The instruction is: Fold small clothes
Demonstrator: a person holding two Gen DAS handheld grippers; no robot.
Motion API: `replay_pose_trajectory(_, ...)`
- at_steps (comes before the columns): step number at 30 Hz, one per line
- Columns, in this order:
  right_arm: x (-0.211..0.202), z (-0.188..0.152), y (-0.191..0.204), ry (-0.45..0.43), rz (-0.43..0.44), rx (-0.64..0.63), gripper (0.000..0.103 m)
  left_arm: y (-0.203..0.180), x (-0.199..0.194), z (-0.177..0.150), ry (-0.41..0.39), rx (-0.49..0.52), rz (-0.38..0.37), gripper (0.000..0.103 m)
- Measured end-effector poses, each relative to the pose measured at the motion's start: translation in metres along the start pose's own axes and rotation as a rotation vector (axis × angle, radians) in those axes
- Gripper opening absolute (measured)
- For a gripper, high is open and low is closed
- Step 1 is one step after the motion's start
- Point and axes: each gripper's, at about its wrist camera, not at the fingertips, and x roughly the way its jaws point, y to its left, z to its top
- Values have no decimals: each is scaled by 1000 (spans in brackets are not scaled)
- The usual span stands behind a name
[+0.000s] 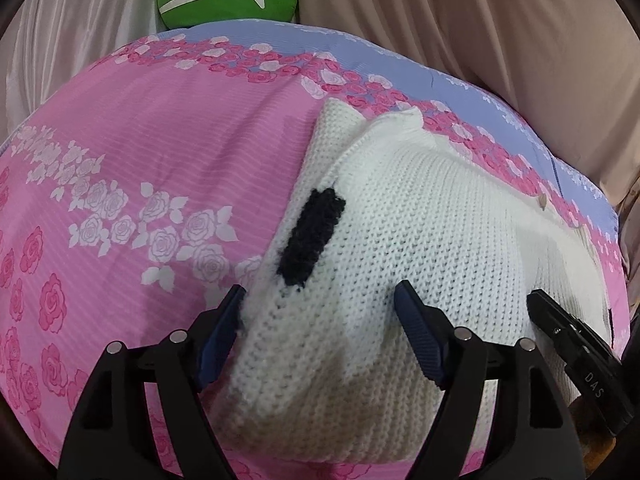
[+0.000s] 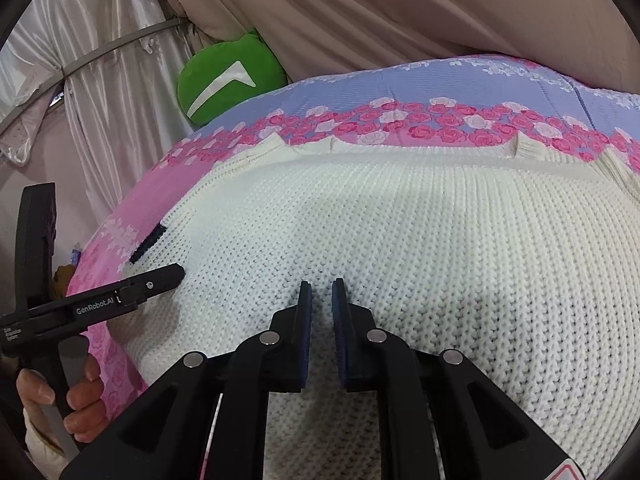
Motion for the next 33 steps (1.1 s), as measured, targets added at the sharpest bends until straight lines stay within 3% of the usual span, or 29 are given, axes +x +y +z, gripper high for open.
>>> replay_pose_trajectory(7,0,0,0,-1,7,0,11,-10,2,2,-1,19,18,69)
replay_pose_trajectory(10,0,0,0,-2,8,2,11,-15,0,2,-4,26,23,61)
replay_pose_trajectory(14,0,0,0,-3,9,2,11,-20,-7,3,-6,24,-1,36)
replay_pose_trajectory(19,-2,0,1,-5,18,9,11,-38,-35,7,-66,30,-71,28)
replay_pose_trajectory(23,-9,-1,-1,-21,46,39,12,-78,-76,12,-157,112,-151,27)
replay_pose_trajectory(28,-50,-12,-35,-98,151,192,15,-149,-109,13,-229,265,-240,26)
replay_pose_trajectory(33,-122,-42,-85,-186,2,253,18,-228,-97,-4,-204,412,-326,26)
